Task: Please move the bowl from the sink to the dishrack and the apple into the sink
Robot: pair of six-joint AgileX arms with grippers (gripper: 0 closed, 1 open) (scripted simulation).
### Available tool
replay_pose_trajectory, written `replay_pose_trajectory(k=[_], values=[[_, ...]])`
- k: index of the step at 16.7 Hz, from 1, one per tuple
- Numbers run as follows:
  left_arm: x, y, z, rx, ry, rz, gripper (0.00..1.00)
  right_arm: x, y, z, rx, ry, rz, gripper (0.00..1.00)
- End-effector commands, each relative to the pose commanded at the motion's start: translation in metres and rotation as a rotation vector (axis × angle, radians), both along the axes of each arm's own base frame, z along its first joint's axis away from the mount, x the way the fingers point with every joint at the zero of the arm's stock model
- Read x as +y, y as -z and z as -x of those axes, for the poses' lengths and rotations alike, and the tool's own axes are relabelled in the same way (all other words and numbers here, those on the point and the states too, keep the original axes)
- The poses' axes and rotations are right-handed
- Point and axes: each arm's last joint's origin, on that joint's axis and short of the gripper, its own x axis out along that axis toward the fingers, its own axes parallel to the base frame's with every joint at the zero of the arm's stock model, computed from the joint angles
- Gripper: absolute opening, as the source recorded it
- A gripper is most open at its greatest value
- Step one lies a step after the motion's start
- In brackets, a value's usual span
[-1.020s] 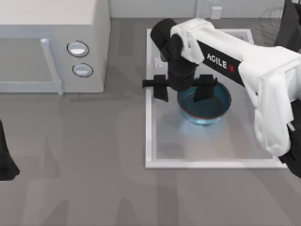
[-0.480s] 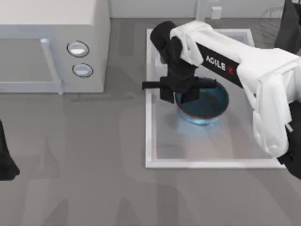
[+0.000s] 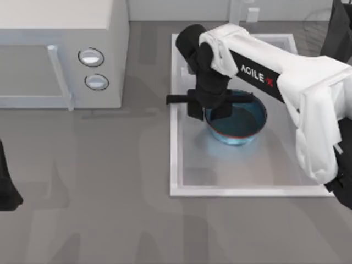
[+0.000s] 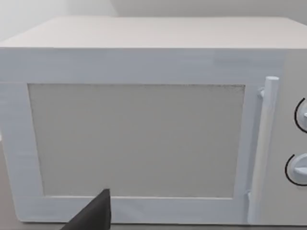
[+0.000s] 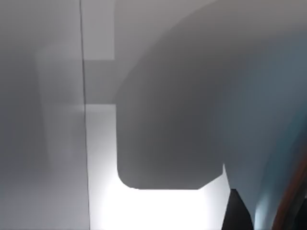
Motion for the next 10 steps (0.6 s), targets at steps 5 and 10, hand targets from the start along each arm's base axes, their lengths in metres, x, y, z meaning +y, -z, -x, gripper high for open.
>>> replay_pose_trajectory(k=[5,10], values=[[0.000,0.000,0.000,0.000,0.000,0.000,1.00,0.005,-0.010,0.006,0.007,0.001,0.006,0.00],[0.000,0.000,0.000,0.000,0.000,0.000,1.00,0.035,-0.085,0.052,0.005,0.002,0.008,0.00]])
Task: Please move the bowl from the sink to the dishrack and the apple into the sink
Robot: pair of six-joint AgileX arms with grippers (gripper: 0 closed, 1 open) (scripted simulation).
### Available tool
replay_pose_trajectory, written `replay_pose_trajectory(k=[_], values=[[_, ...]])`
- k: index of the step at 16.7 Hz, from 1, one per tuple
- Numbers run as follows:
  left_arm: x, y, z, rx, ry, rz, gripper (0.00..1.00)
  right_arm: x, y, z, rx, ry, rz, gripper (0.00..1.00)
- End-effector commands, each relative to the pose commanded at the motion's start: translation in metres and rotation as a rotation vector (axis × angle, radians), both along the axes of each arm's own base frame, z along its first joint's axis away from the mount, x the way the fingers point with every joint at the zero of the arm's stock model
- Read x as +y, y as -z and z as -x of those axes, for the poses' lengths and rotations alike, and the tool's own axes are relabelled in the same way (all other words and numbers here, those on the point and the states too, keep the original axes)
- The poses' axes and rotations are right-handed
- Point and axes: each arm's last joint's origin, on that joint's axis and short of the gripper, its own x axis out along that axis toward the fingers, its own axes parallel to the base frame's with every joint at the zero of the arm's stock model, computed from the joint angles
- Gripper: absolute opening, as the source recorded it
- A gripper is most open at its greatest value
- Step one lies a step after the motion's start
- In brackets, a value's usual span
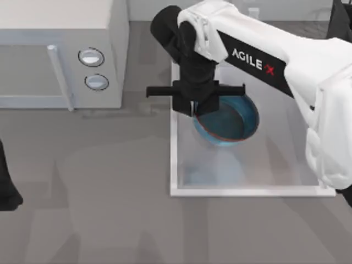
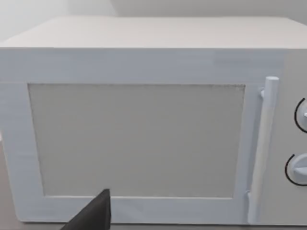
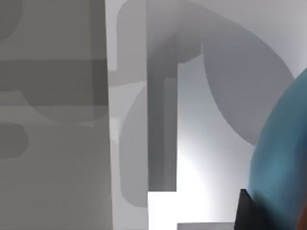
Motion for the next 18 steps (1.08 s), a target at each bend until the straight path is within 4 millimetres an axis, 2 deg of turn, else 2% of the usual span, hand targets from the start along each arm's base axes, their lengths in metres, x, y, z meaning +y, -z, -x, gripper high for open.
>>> replay_pose_trajectory(k=[3,6,9,11,14,16,18], values=[[0.000,0.000,0.000,0.000,0.000,0.000,1.00,0.015,-0.058,0.048,0.004,0.000,0.004,0.00],[0.000,0.000,0.000,0.000,0.000,0.000,1.00,0.017,-0.115,0.107,0.007,0.001,0.009,0.00],[0.000,0.000,0.000,0.000,0.000,0.000,1.00,0.005,-0.164,0.167,0.007,0.001,0.009,0.00],[0.000,0.000,0.000,0.000,0.000,0.000,1.00,-0.010,-0.192,0.203,-0.004,0.001,-0.002,0.00],[0.000,0.000,0.000,0.000,0.000,0.000,1.00,-0.028,-0.214,0.239,-0.009,0.001,-0.007,0.00],[0.000,0.000,0.000,0.000,0.000,0.000,1.00,-0.033,-0.218,0.247,-0.009,0.001,-0.009,0.00],[0.000,0.000,0.000,0.000,0.000,0.000,1.00,-0.033,-0.218,0.248,-0.009,0.001,-0.009,0.00]])
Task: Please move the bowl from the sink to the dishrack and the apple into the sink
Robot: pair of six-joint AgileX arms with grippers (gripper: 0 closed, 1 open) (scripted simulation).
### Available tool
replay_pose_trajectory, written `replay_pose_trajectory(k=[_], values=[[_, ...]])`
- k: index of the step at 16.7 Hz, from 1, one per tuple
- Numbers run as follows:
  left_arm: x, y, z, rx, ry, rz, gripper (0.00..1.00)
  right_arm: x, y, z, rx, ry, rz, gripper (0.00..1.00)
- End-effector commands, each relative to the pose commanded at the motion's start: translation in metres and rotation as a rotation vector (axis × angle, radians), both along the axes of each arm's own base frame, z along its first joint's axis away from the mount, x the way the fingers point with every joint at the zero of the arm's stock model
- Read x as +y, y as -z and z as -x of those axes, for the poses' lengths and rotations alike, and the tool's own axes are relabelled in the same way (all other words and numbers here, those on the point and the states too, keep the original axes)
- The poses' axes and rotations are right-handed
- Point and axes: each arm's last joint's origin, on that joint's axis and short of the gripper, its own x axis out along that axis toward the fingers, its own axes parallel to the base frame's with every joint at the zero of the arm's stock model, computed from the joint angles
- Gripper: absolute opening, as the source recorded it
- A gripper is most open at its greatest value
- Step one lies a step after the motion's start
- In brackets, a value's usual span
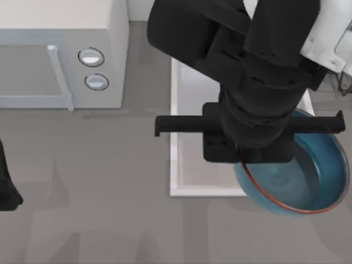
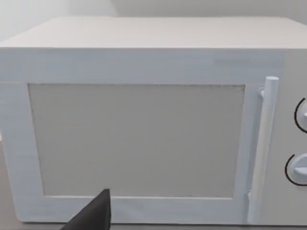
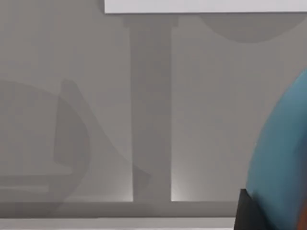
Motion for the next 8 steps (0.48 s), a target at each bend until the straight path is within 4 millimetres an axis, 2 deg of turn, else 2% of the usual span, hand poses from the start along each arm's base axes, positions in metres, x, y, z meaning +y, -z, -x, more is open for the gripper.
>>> replay_pose_trajectory(k=[5,8], values=[[0.000,0.000,0.000,0.000,0.000,0.000,1.00,-0.003,-0.001,-0.007,-0.005,0.005,-0.035,0.00],[0.000,0.000,0.000,0.000,0.000,0.000,1.00,-0.026,-0.009,-0.027,-0.048,0.012,-0.162,0.00]])
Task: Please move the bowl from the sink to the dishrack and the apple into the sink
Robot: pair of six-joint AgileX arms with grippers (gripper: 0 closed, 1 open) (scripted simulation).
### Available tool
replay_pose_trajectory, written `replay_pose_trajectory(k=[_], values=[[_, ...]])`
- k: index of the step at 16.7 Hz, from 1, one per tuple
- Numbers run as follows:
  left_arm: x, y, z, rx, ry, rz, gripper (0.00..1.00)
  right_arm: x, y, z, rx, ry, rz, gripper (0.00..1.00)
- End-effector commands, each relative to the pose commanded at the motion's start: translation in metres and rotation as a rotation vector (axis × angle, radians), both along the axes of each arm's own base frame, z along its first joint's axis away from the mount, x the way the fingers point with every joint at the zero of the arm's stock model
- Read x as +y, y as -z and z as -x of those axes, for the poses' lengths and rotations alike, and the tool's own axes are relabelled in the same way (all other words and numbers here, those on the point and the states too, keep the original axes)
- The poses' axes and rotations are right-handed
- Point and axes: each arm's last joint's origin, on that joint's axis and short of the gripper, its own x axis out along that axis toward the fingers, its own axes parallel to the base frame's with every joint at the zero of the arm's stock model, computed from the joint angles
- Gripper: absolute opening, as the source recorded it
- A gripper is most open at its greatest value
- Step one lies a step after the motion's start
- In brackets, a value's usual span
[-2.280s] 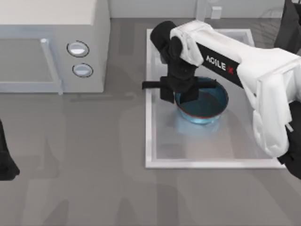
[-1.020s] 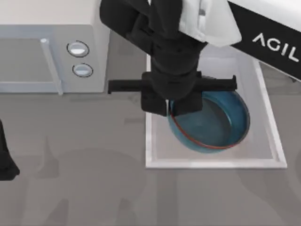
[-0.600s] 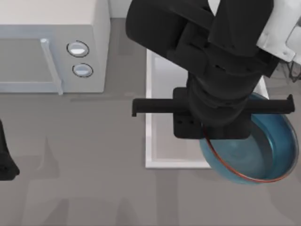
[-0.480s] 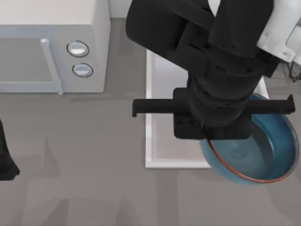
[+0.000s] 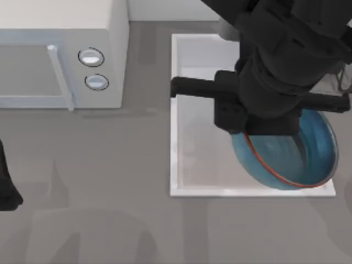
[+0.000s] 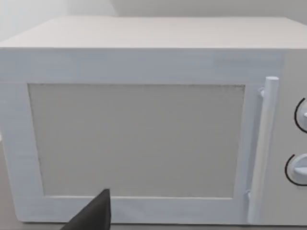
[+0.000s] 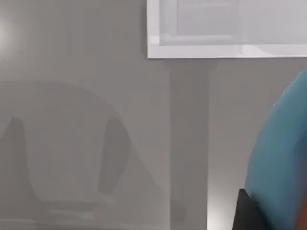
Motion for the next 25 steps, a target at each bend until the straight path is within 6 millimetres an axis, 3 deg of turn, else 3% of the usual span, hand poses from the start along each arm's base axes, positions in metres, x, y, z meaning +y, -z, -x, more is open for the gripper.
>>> replay_pose_trajectory(k=[4,8,12,17,20,25], values=[[0.000,0.000,0.000,0.000,0.000,0.000,1.00,-0.052,-0.016,-0.041,-0.187,0.009,-0.238,0.00],[0.000,0.000,0.000,0.000,0.000,0.000,1.00,-0.130,-0.034,-0.077,-0.522,0.018,-0.365,0.00],[0.000,0.000,0.000,0.000,0.000,0.000,1.00,-0.219,-0.048,-0.094,-0.898,0.040,-0.282,0.00],[0.000,0.000,0.000,0.000,0.000,0.000,1.00,-0.314,-0.058,-0.085,-1.223,0.080,0.005,0.00],[0.000,0.000,0.000,0.000,0.000,0.000,1.00,-0.344,-0.061,-0.077,-1.303,0.094,0.133,0.00],[0.000,0.000,0.000,0.000,0.000,0.000,1.00,-0.350,-0.061,-0.074,-1.316,0.099,0.160,0.00]])
